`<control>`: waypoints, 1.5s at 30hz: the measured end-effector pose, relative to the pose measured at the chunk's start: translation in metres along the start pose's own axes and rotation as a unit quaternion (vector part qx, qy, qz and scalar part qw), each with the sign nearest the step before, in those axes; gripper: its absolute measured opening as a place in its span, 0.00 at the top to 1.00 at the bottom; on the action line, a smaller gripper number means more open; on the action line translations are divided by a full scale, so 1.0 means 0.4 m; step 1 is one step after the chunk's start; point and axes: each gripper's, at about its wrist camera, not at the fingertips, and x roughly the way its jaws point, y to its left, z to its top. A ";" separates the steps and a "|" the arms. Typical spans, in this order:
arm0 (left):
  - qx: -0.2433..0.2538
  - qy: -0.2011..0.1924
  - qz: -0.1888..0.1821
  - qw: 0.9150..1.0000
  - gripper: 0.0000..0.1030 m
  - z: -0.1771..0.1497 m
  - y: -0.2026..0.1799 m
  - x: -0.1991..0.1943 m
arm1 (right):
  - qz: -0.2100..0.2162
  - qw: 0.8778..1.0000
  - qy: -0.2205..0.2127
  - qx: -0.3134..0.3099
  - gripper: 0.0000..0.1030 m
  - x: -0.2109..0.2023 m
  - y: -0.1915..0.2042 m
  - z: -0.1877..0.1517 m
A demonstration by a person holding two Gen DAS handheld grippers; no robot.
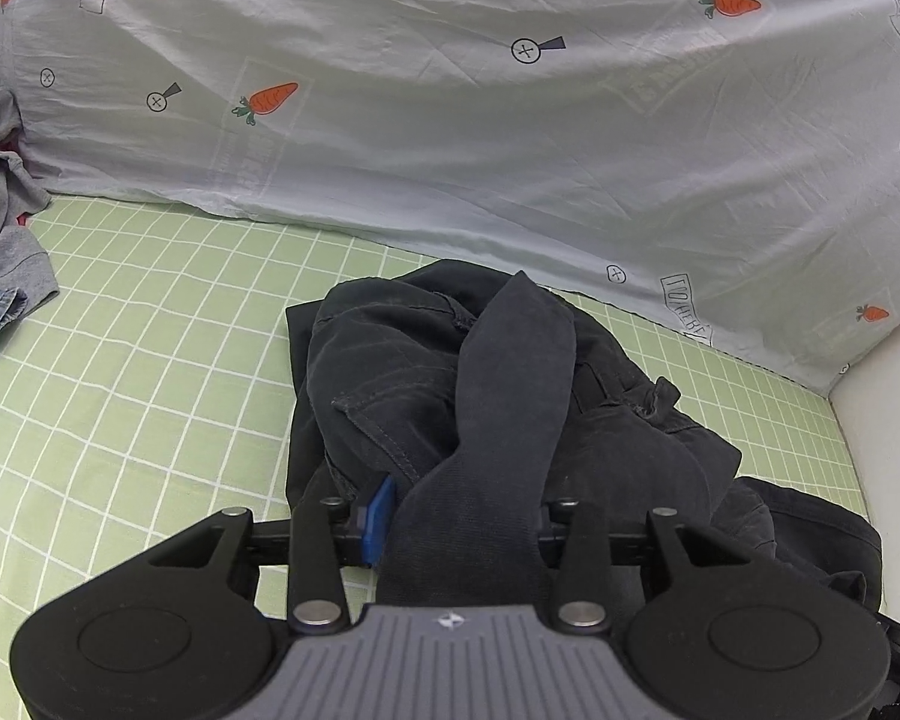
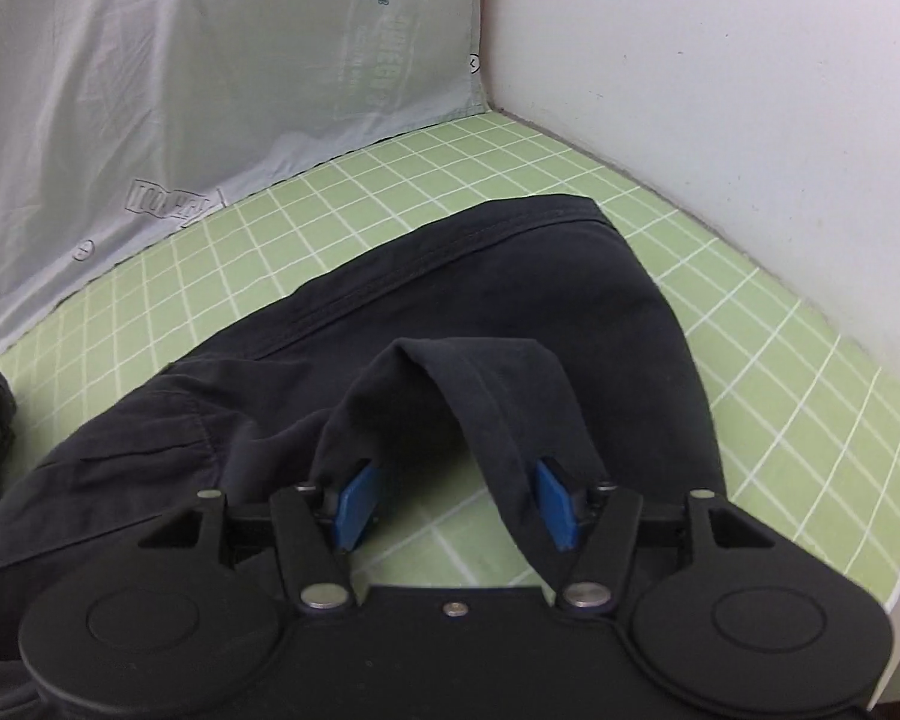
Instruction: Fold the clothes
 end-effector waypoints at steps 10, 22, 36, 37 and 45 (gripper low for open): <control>0.045 0.010 -0.025 0.999 0.58 -0.025 0.029 -0.062 | 0.015 1.000 0.004 -0.009 0.33 0.017 0.071 -0.023; 0.133 0.007 0.002 0.991 0.42 -0.038 -0.011 -0.081 | -0.015 0.998 0.023 -0.048 0.26 0.020 0.101 -0.061; 0.116 -0.031 0.007 0.993 0.12 -0.044 0.013 -0.114 | -0.006 0.999 0.017 -0.030 0.24 -0.033 0.073 -0.105; 0.086 -0.026 0.010 0.996 0.12 -0.035 0.044 -0.112 | -0.004 0.999 0.019 -0.029 0.24 -0.036 0.069 -0.111; -0.043 -0.004 0.005 0.999 0.19 0.015 0.201 -0.036 | -0.012 0.999 0.032 -0.023 0.24 -0.026 0.052 -0.137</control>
